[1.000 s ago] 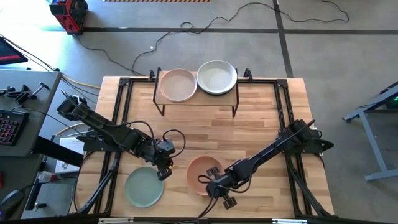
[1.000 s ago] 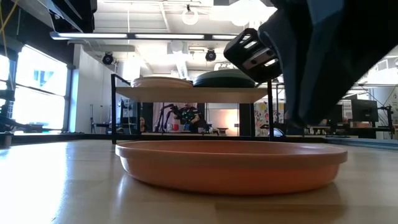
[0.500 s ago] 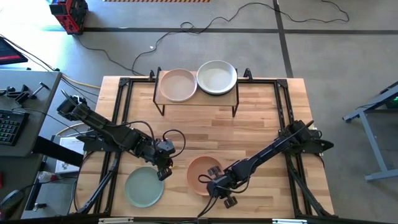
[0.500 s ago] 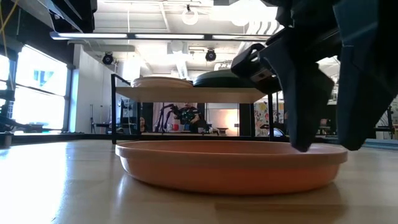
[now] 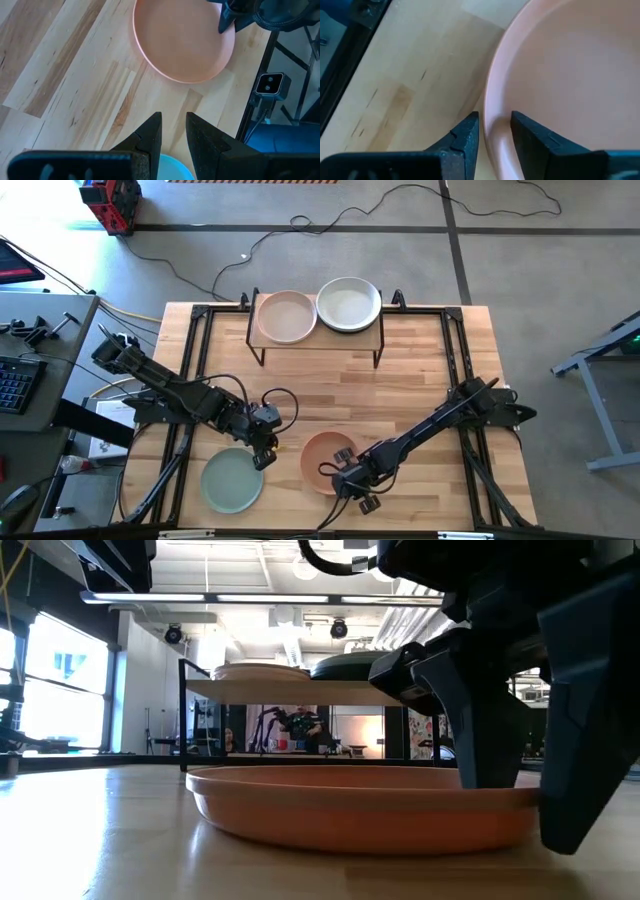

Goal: Place and stack plates onto a shelf
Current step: Stack the orange plate on top of the gray plate

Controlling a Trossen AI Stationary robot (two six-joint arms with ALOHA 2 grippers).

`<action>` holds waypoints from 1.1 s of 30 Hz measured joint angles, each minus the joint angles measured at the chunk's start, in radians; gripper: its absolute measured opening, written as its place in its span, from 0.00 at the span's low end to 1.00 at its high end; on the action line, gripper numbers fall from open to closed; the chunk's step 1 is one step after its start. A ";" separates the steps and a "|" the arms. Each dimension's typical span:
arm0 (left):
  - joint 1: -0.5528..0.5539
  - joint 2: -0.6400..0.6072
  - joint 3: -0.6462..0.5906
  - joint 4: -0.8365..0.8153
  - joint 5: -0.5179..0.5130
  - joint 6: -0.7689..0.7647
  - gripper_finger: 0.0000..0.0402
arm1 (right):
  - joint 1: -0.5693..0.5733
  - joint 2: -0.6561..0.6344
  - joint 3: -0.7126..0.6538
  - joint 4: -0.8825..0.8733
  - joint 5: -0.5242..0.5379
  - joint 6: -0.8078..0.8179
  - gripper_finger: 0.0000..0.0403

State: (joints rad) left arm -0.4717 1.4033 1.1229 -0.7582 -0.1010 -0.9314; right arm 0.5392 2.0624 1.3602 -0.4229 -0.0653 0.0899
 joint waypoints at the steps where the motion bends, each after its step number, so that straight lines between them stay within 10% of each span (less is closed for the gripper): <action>1: 0.000 0.000 0.000 0.000 0.000 0.000 0.19 | 0.000 0.000 0.000 0.000 0.009 -0.003 0.27; 10: 0.000 0.000 0.000 0.000 0.000 0.000 0.19 | 0.001 0.000 0.001 0.002 0.022 -0.022 0.02; 33: 0.070 0.000 0.000 -0.004 0.021 -0.133 0.19 | -0.033 -0.056 0.332 -0.375 0.100 -0.100 0.00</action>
State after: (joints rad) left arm -0.4016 1.4033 1.1229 -0.7620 -0.0803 -1.0645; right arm 0.5061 2.0068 1.6926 -0.7978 0.0346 -0.0096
